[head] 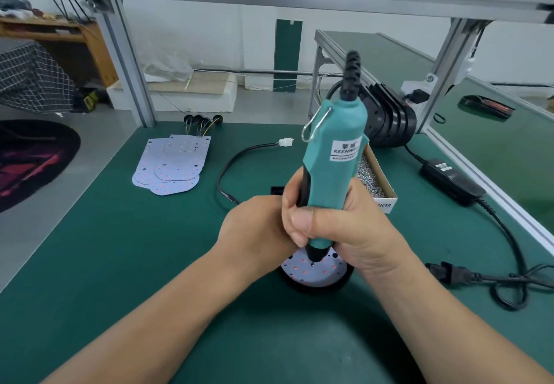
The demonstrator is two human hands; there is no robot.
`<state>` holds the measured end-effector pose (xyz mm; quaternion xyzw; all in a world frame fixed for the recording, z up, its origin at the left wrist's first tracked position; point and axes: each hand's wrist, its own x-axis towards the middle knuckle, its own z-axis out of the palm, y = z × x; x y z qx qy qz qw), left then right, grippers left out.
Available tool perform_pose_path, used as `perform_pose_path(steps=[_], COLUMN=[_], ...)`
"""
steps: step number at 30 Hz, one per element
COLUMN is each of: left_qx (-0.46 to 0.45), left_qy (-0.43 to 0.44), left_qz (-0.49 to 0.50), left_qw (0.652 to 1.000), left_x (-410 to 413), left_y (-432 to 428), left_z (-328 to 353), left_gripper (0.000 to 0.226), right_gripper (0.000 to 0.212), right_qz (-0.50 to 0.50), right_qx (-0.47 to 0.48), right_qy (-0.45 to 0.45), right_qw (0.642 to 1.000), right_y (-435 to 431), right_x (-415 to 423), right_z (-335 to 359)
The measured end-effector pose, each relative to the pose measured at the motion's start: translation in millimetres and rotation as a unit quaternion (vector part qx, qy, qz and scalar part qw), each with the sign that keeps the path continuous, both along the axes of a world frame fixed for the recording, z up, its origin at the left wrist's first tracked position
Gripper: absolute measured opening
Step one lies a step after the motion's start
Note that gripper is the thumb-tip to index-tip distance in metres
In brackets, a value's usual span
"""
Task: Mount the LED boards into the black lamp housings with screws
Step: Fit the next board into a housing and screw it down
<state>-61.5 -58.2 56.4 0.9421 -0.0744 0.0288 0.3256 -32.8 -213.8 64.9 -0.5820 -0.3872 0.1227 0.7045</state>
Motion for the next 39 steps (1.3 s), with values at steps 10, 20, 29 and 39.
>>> perform_pose_path(steps=[10,20,29,39], left_qx=[-0.043,-0.776,-0.597,-0.589], left_qy=[0.068,0.201,0.244,0.257], left_qz=[0.028,0.13,0.016,-0.058], left_qw=[0.996,0.583,0.764,0.764], left_x=[16,28,8,2], left_y=[10,31,1,-2], left_z=[-17,7,-6,-9], left_gripper=[0.024,0.03,0.013,0.022], right_gripper=[0.006,0.007,0.01,0.01], right_qz=[-0.143,-0.277,-0.263,-0.242], right_qx=[0.288,0.405,0.427,0.436], right_qy=[0.079,0.228,0.232,0.223], right_qw=[0.944,0.841,0.833,0.837], right_y=[-25,-42,-43,-38], right_x=[17,39,37,32], right_z=[24,16,19,24])
